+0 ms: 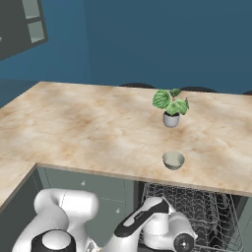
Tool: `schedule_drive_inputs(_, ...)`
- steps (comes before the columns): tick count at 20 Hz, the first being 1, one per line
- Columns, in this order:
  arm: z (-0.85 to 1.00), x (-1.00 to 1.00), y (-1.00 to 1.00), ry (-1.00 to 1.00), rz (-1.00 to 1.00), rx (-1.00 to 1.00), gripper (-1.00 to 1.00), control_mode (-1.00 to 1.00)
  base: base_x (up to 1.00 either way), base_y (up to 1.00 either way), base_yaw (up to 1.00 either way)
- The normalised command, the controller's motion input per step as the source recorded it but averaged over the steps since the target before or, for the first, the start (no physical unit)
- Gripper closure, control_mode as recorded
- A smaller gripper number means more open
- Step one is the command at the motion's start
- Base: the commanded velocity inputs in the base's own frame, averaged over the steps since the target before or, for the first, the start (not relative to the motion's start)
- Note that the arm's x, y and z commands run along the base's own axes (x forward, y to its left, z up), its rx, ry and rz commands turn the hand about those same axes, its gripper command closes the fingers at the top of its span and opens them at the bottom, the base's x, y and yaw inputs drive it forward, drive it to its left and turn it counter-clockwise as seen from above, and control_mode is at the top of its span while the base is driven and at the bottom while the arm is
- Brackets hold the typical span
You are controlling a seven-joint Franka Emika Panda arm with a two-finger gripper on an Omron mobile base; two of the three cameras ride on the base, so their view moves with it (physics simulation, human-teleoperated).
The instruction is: Pick up the cup and bowl from the counter, place them in the dishwasher, and close the dishwasher door.
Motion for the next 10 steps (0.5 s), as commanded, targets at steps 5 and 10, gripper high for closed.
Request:
schedule_drive_inputs(5, 0.05, -0.12, 0.00, 0.00, -0.06, -0.22, -1.00, -1.00, 0.00, 0.00, 0.00)
schedule_drive_inputs(10, 0.33, -0.01, -0.02, -0.01, 0.00, 0.05, -1.00, -1.00, 0.00, 0.00, 0.00)
